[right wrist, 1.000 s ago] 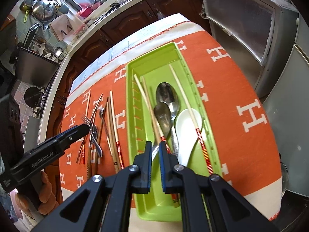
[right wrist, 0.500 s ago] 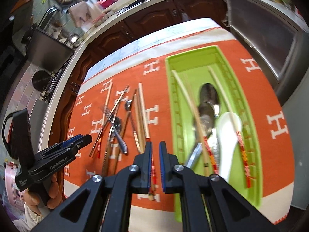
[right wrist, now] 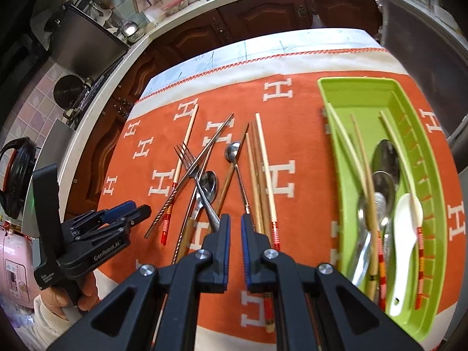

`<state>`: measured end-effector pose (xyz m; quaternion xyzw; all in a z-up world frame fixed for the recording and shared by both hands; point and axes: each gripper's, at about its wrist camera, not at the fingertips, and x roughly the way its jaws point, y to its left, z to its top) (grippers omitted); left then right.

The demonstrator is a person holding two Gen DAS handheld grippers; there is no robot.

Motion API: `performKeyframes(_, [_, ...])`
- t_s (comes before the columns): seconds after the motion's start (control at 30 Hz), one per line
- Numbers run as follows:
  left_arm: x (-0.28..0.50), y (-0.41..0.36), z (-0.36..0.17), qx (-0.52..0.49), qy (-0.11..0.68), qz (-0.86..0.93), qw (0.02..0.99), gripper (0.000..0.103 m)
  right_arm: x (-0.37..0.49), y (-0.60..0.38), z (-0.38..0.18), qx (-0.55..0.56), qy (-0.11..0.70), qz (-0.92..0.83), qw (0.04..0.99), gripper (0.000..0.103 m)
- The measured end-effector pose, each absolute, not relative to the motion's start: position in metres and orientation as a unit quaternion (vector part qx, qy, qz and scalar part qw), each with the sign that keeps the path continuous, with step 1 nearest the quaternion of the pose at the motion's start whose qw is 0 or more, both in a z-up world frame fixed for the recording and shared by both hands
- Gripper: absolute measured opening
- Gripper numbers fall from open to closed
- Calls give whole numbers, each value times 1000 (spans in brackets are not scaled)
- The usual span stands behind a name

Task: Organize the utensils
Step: 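Move both tools back over the pile and grasp the long steel chopstick with left tool, then grasp a red-tipped wooden chopstick with right tool while left tool lifts the steel chopstick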

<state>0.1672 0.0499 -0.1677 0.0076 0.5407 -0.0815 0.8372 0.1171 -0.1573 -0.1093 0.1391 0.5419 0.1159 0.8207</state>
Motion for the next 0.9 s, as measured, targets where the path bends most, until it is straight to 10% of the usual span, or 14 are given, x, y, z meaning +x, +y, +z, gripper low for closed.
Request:
performKeyframes(0.57, [197,9,-182,49,541,-127,830,31,134,-149,-139,135,566,111,806,7])
performKeyframes(0.7, [201,5,-187,50,542,-122,830,9,135,-150,-141,136,566,112,805,7])
performKeyframes(0.9, [199,10,-181,35,529,-126,838,4,136,-148,-144,135,566,114,805,7])
